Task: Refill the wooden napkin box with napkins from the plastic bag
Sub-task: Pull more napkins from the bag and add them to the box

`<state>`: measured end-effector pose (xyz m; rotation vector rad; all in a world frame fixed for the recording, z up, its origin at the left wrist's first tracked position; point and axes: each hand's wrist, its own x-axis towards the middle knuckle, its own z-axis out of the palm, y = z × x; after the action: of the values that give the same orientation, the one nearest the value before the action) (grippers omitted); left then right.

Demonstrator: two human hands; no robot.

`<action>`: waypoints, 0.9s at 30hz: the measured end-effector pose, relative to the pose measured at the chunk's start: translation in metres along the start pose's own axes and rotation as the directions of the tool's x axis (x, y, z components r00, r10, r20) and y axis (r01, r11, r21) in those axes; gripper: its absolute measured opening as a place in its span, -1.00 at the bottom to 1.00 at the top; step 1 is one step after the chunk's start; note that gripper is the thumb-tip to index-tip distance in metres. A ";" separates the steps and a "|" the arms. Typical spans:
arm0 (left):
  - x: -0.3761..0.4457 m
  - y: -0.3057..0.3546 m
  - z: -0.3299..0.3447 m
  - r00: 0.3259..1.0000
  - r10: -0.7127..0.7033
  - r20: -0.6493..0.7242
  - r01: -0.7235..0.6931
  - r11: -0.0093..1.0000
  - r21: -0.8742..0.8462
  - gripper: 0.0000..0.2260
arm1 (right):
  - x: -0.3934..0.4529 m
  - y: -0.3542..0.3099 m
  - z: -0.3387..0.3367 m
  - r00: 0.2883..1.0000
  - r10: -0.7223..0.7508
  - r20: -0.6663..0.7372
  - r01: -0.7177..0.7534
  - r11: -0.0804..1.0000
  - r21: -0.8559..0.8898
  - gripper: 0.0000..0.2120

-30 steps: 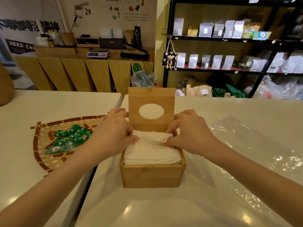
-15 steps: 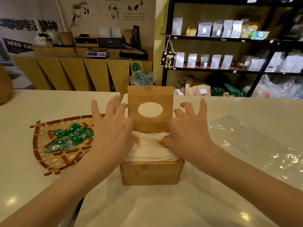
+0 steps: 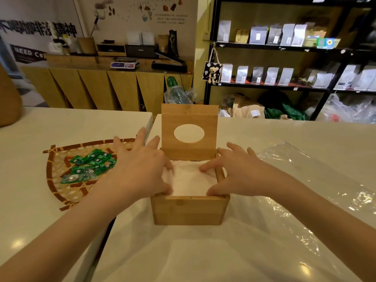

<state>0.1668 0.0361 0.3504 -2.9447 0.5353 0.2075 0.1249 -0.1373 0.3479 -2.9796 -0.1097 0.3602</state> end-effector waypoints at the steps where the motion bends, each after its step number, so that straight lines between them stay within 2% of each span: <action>1: 0.000 0.002 0.000 1.000 -0.002 -0.016 0.002 1.000 0.020 -0.47 | 0.001 0.000 0.000 1.000 0.000 -0.001 -0.001 1.000 -0.030 -0.42; 6: -0.001 0.007 0.007 0.997 -0.020 -0.080 0.027 0.996 0.087 -0.52 | 0.003 -0.001 0.000 0.999 0.012 0.031 -0.010 0.997 -0.070 -0.39; 15: 0.014 0.000 0.002 0.990 0.005 0.143 -0.013 0.999 0.052 -0.50 | 0.010 -0.004 0.004 0.999 0.033 0.037 -0.032 0.999 -0.032 -0.48; 19: 0.012 -0.004 -0.001 0.984 0.026 0.175 -0.039 0.997 0.070 -0.45 | 0.005 -0.001 -0.001 0.997 0.042 0.064 -0.044 0.999 0.023 -0.39; 23: 0.012 0.001 0.001 0.987 0.003 0.160 -0.030 0.985 0.170 -0.50 | 0.007 -0.001 -0.002 0.994 0.049 0.095 -0.042 0.996 -0.079 -0.57; 27: 0.016 0.011 -0.002 0.975 -0.036 0.220 -0.014 0.974 0.224 -0.51 | 0.014 -0.011 -0.006 0.992 0.079 0.102 -0.053 0.970 -0.238 -0.76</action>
<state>0.1781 0.0198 0.3481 -2.6598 0.4752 0.4391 0.1395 -0.1259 0.3518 -3.2016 -0.0692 0.5576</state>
